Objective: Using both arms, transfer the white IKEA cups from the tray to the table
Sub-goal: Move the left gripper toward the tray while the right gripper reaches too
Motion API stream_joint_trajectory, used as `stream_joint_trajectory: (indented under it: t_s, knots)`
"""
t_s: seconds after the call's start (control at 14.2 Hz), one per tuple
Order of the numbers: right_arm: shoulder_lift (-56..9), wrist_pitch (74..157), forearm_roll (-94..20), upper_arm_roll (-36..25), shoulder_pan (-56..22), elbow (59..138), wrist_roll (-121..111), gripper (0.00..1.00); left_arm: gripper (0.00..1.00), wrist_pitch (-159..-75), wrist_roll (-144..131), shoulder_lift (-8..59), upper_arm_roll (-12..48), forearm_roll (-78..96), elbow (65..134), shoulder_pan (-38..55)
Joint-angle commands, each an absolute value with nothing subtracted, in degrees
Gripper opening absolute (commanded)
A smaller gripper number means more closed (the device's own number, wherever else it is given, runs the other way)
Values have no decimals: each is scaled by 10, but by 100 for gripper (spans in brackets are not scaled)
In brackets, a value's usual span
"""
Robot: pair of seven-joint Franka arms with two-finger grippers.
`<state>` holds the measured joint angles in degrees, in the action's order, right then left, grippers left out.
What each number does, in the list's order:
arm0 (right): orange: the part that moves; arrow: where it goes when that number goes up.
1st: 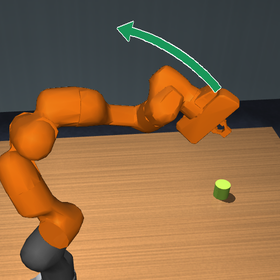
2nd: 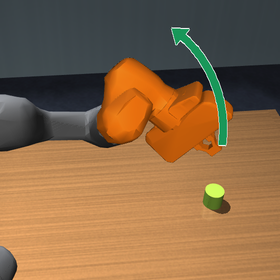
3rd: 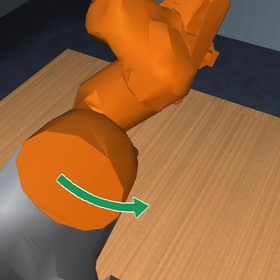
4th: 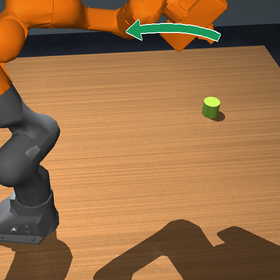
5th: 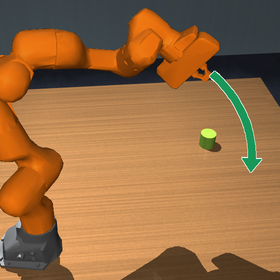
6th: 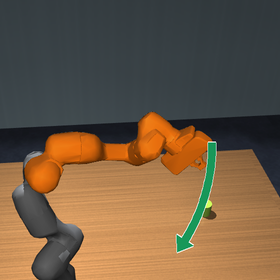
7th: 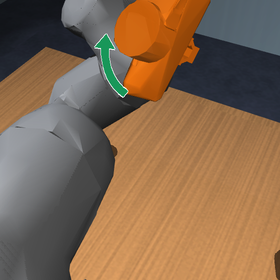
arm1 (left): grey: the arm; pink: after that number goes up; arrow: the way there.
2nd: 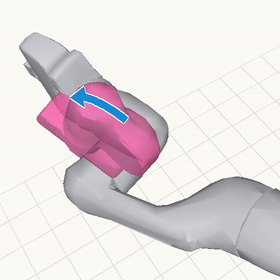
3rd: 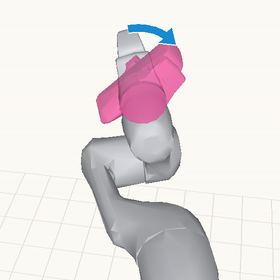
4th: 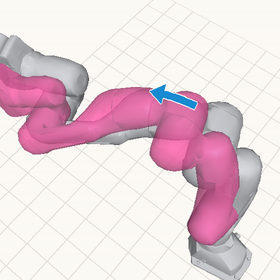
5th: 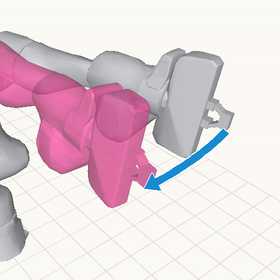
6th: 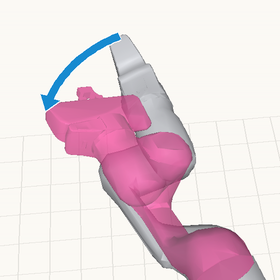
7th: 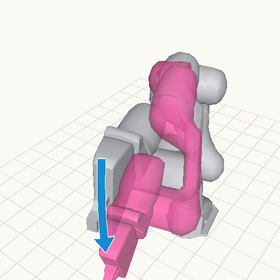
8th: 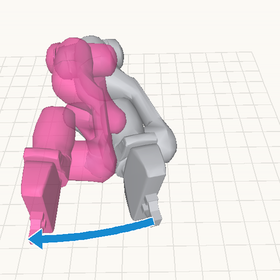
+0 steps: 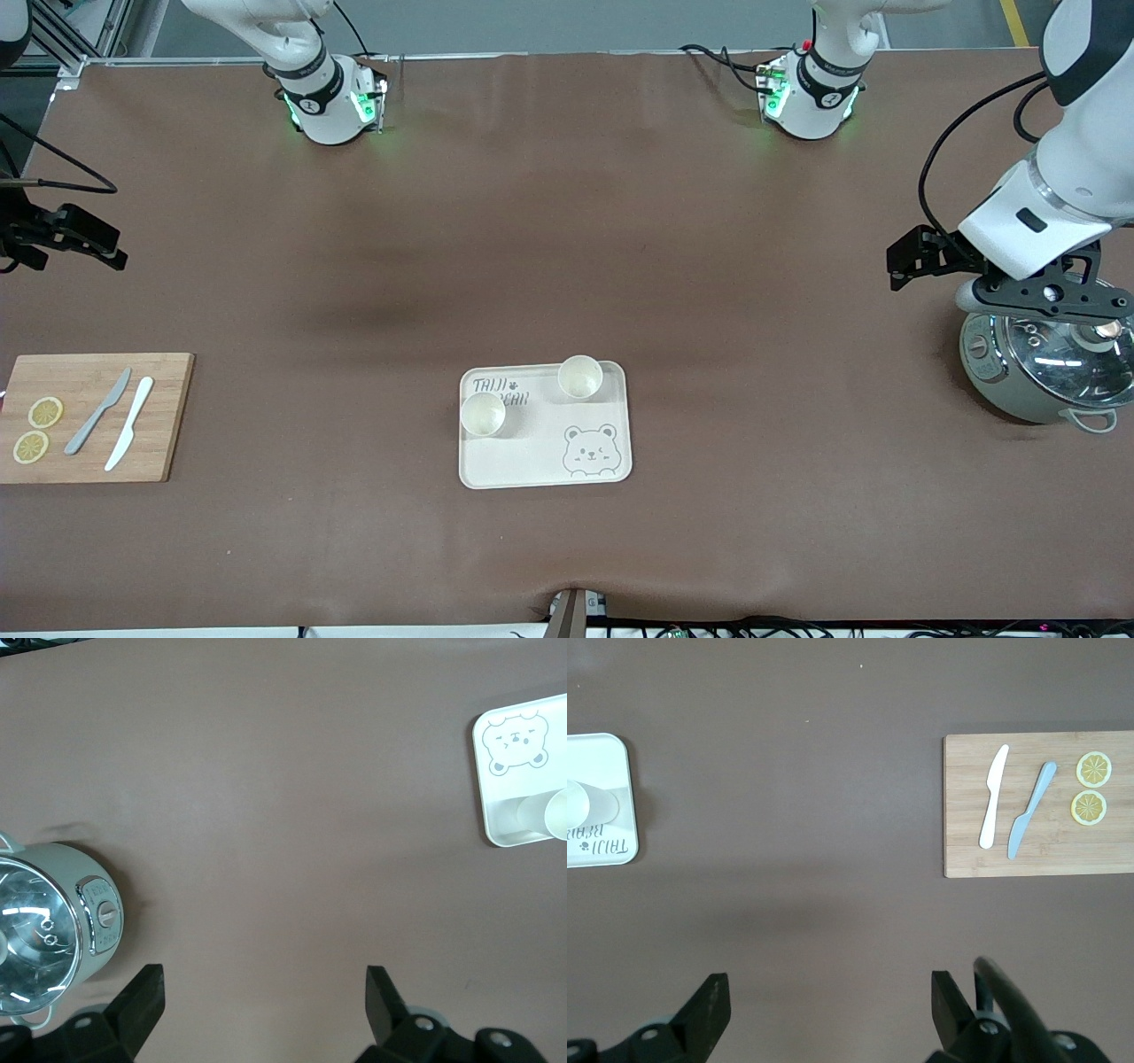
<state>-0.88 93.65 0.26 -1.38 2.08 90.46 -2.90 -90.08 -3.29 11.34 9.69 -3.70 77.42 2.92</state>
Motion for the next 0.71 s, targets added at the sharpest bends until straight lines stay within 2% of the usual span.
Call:
stream_joint_trajectory:
  t_s: [0.0,0.35,0.63]
  knots:
    - [-5,932,10,-11,22,905,-30,100,100,-901,-26,106,103,-51,780,26]
    - [-6,935,10,-11,22,905,-30,100,100,-908,-34,128,106,-38,777,33]
    - [-20,961,4,-11,4,904,-12,100,100,-972,-100,206,112,16,778,51]
